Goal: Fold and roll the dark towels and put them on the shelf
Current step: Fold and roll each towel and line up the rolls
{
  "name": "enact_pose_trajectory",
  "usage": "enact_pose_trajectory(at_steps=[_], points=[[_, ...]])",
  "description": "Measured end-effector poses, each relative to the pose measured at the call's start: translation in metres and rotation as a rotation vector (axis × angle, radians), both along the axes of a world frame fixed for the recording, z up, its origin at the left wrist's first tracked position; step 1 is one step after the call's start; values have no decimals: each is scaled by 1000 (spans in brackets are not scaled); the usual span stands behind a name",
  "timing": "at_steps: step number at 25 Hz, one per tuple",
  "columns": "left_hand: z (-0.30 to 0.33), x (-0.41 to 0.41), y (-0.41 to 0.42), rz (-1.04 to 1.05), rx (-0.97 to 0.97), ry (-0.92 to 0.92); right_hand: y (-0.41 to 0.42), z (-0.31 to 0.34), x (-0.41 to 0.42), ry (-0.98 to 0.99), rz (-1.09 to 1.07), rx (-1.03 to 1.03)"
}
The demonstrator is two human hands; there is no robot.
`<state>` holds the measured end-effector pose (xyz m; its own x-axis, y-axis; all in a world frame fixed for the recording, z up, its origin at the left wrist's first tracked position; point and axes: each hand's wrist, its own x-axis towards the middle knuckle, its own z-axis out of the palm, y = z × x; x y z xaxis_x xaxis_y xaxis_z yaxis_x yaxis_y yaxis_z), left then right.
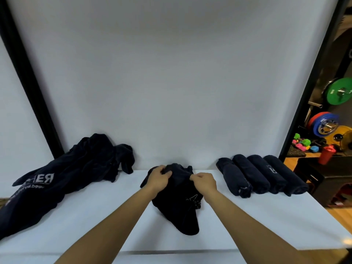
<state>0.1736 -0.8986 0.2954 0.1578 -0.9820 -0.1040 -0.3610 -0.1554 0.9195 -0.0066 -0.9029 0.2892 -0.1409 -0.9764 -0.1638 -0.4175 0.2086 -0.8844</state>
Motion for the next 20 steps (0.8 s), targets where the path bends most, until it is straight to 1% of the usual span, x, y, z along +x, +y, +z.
enact_pose_trajectory(at_steps=[2, 4, 6, 9, 11, 12, 13, 14, 15, 17, 18, 20], points=[[21, 4, -3, 41, -98, 17, -1, 17, -4, -224, -25, 8], [48, 3, -6, 56, -185, 6, -4, 40, -8, -334, 12, 13], [74, 1, -10, 100, -272, 30, -7, 64, -10, -421, 21, -25], [109, 6, -9, 212, -520, 51, -9, 103, -19, -554, -129, -173], [113, 14, -3, 244, -628, 92, -6, 115, -32, -734, -299, -176], [103, 21, -3, 254, -594, 98, -6, 113, -41, -746, -362, -149], [88, 27, -2, 259, -513, 93, -3, 105, -50, -638, -390, -110], [69, 35, 0, 254, -378, 67, 2, 92, -57, -508, -379, -73], [48, 41, 2, 217, -213, 38, 9, 74, -60, -395, -341, -32], [14, 47, 11, 66, 83, -25, 26, 39, -60, -256, -234, 103], [3, 47, 16, 2, 172, -31, 33, 22, -59, -189, -162, 157], [-9, 44, 22, -8, 254, 12, 41, -2, -58, 18, 24, 189]])
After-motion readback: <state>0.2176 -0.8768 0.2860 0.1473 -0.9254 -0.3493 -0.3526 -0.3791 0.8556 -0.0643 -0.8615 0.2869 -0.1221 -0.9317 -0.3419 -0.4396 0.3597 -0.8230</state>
